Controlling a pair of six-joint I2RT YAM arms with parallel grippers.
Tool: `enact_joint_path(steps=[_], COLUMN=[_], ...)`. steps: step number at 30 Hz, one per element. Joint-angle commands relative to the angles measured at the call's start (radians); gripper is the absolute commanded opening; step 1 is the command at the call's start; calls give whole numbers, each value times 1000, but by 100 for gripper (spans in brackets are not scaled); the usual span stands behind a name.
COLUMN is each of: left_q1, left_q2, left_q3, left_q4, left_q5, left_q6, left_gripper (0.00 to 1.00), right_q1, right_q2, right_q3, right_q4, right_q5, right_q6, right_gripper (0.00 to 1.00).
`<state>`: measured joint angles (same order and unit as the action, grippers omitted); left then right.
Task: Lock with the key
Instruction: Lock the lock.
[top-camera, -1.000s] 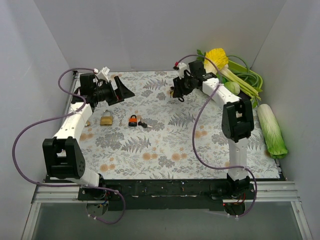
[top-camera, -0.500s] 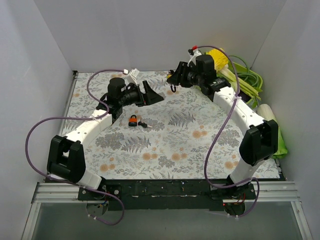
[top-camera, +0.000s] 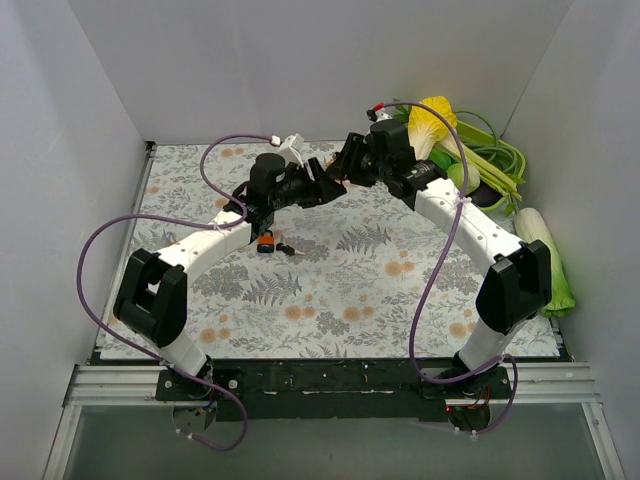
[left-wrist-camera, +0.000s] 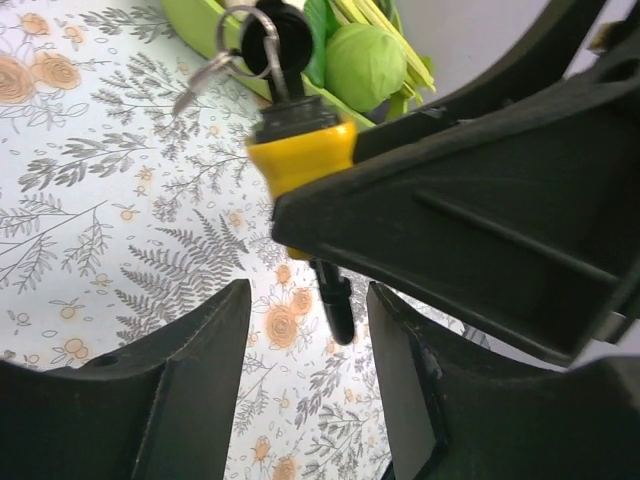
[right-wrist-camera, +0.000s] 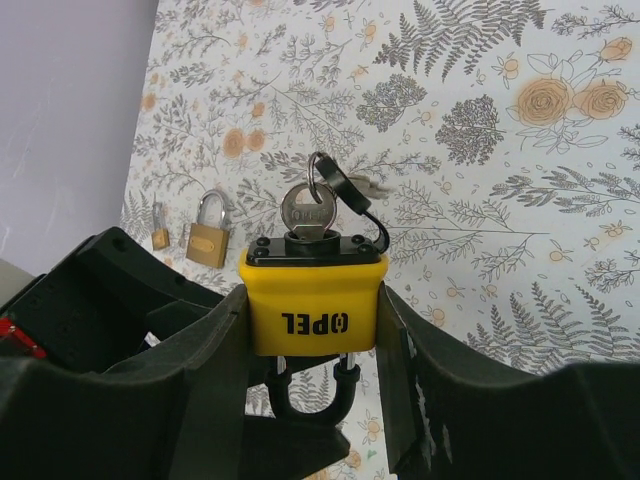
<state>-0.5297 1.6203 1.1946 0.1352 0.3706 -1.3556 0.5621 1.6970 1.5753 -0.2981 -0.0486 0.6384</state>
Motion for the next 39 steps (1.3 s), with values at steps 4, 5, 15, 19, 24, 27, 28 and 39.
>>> enact_joint_path(steps=[4,5,15,19,24,27,28,39], left_q1=[-3,-3,8,27,30,30,30,17], left_q2=[-10,-10,-109,-192,-261,-254,-247,-143], left_q3=[37,36,-38,-73,-37,35,58,327], left_q4=[-20,-17,46,-44,-273,-454,-555,-1123], left_q5=[-53,-50,62,210,353,464,484,568], left_q6=[-30,-39,-4,169,415,631,683,1274], left_gripper=[32,26,0,0,0,0,0,0], right_q1=[4,4,-42,-198,-321,-329,-326,-189], right_q2=[-33,-36,-75,-169,-272,-313,-330,-502], right_q3=[34,31,-24,-121,-219,-204,-204,-285], right_q4=[80,80,128,218,300,104,-21,-346], right_q5=[9,6,-82,-321,-730,-898,-934,-896], right_q6=[30,35,-51,-152,-425,-753,-837,-1310], right_gripper=[1,1,80,90,91,90,90,90])
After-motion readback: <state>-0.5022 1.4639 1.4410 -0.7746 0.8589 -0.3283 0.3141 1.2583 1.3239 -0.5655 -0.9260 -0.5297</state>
